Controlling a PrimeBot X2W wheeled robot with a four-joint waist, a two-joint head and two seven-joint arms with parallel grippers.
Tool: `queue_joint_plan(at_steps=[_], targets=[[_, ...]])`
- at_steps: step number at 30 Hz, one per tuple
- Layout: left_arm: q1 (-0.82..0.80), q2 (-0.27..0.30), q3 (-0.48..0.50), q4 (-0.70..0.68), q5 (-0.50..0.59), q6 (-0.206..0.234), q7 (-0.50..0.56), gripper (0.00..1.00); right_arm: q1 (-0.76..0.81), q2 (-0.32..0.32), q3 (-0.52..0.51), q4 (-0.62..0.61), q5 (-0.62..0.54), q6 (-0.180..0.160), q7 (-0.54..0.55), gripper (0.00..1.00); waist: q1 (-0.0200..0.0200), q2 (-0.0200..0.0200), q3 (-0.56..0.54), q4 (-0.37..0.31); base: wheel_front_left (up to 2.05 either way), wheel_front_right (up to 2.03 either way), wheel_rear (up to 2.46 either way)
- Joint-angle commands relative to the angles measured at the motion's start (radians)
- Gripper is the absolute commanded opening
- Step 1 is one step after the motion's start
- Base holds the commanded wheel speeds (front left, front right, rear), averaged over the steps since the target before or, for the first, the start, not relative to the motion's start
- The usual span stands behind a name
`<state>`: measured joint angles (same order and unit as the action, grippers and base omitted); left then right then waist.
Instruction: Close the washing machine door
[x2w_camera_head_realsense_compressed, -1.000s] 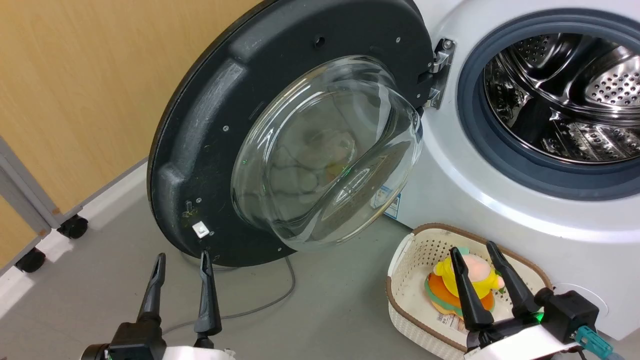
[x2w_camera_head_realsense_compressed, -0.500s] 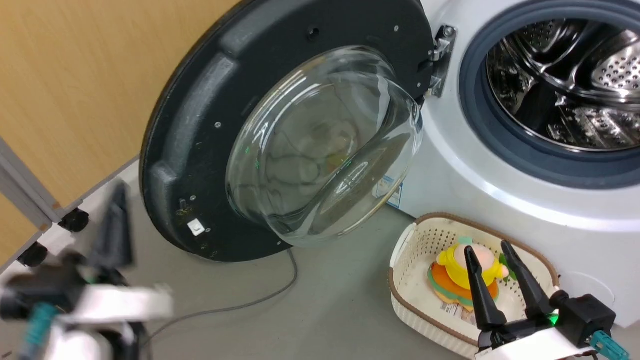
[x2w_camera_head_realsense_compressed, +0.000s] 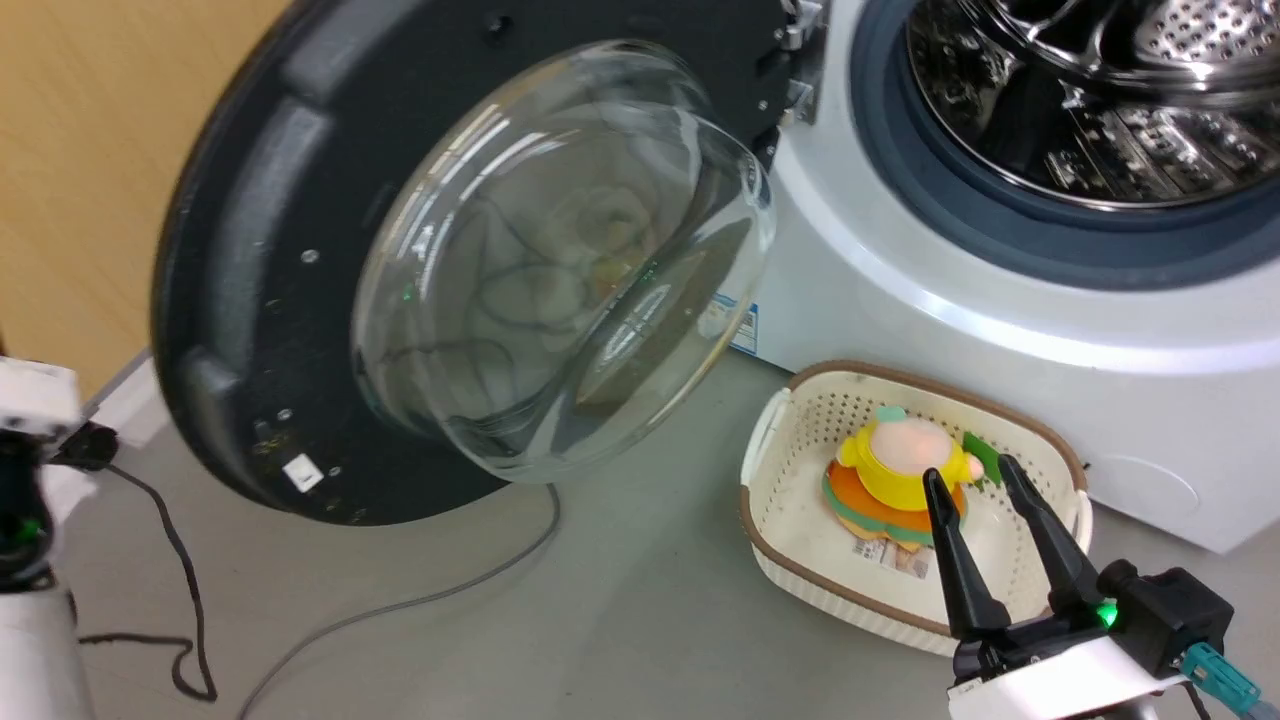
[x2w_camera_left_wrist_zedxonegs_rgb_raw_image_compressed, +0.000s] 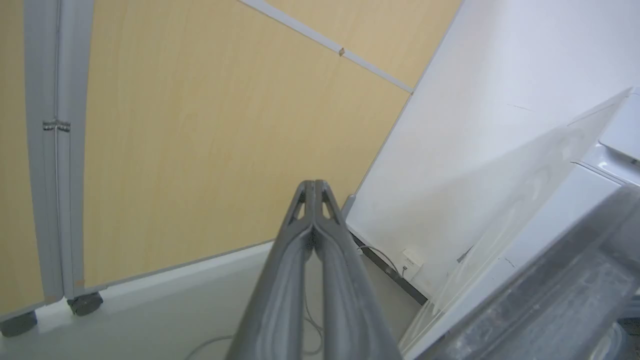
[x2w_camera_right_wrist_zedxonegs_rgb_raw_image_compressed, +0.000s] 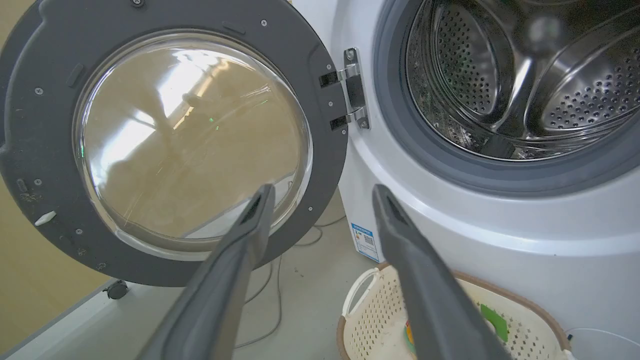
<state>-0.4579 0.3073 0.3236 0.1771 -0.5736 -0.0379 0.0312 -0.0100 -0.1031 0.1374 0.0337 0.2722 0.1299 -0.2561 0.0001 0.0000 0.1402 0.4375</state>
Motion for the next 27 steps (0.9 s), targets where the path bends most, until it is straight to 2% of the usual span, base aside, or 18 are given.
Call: queue_joint_plan(at_steps=[1,7,8,13,19,27], targets=[[-0.037,-0.004,0.044,0.054,-0.077,0.013,0.052,0.0,-0.019,-0.008,0.004,-0.006,-0.006,0.001,0.002,1.0,-0.0001,0.0,0.013,-0.016,0.0,0.0,0.0],[-0.092,-0.027,0.139,0.187,-0.314,0.028,0.265,0.0,-0.031,-0.012,0.007,-0.003,0.0,0.001,0.0,1.0,-0.0001,0.0,0.018,-0.033,0.0,0.0,0.0],[-0.092,-0.027,0.139,0.187,-0.314,0.028,0.265,0.0,-0.031,-0.012,0.007,-0.003,0.0,0.001,0.0,1.0,-0.0001,0.0,0.018,-0.033,0.0,0.0,0.0],[-0.094,-0.065,0.151,0.201,-0.461,0.021,0.444,0.0,-0.027,-0.01,0.006,0.003,0.001,0.001,-0.002,1.0,-0.0001,0.0,0.011,-0.033,0.0,0.0,0.0],[-0.061,-0.095,0.146,0.149,-0.558,0.016,0.58,0.0,-0.024,-0.003,0.0,0.014,-0.001,0.001,-0.003,1.0,-0.0001,0.0,-0.013,-0.037,0.0,0.0,0.0],[0.059,-0.133,0.117,0.025,-0.581,0.063,0.69,0.0,-0.001,0.015,-0.018,0.025,0.005,0.001,-0.005,1.0,-0.0001,0.0,-0.066,-0.056,0.0,0.0,0.0]])
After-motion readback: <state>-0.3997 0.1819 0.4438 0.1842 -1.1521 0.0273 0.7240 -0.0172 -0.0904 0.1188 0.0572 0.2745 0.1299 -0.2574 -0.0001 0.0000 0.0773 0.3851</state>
